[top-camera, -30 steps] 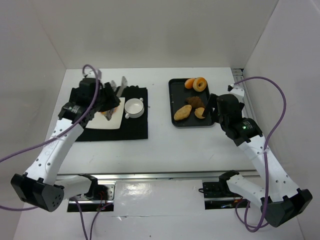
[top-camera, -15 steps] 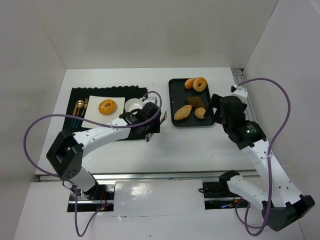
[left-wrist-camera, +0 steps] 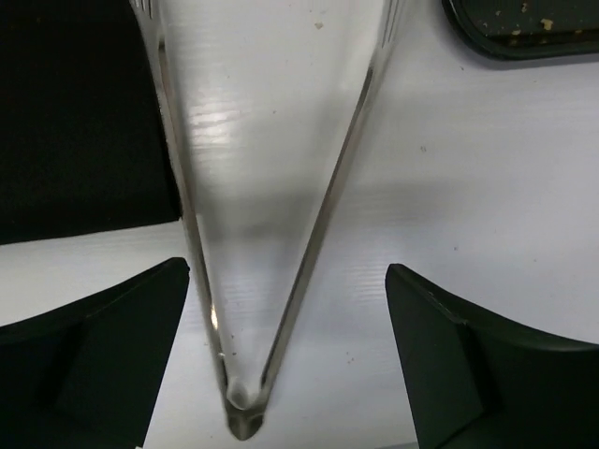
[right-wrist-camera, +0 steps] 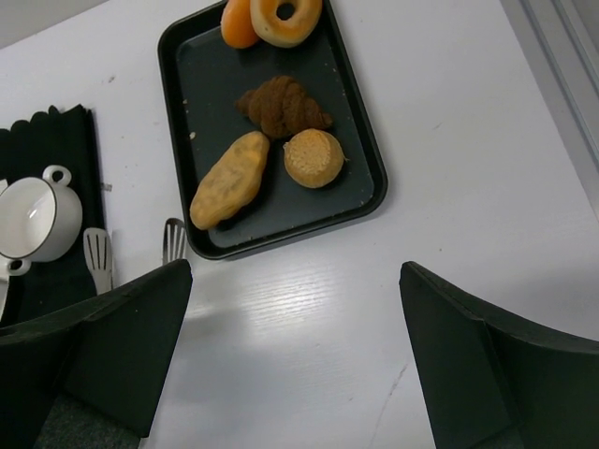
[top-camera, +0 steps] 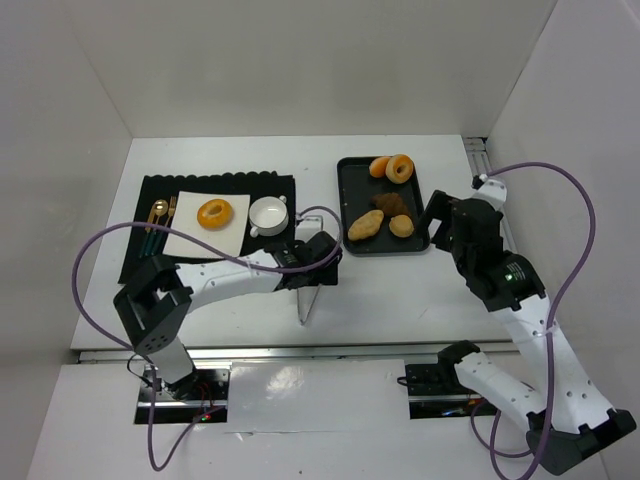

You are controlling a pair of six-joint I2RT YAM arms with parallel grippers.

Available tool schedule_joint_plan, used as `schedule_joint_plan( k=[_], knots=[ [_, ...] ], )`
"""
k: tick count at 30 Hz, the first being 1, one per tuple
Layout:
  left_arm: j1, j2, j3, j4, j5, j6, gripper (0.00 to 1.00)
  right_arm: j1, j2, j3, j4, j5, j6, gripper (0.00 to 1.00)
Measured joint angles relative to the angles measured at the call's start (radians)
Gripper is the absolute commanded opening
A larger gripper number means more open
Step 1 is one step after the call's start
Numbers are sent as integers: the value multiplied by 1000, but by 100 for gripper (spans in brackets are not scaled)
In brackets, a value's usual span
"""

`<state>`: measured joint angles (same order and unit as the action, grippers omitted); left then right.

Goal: Place the bread

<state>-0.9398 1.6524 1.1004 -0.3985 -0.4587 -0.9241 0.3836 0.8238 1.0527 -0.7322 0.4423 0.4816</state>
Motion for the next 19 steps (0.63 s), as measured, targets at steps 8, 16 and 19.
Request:
schedule_joint_plan(
  k=[8,16,19],
  knots=[
    [36,121,328,-158,11,90,100,0,28,1,-28,6,21,99],
    [77,-124,425,-210,52,215,100,0,99,1,-84,63,58,99],
    [92,-244,399,-208,46,241,100,0,111,-1,-87,68,68,99]
  ],
)
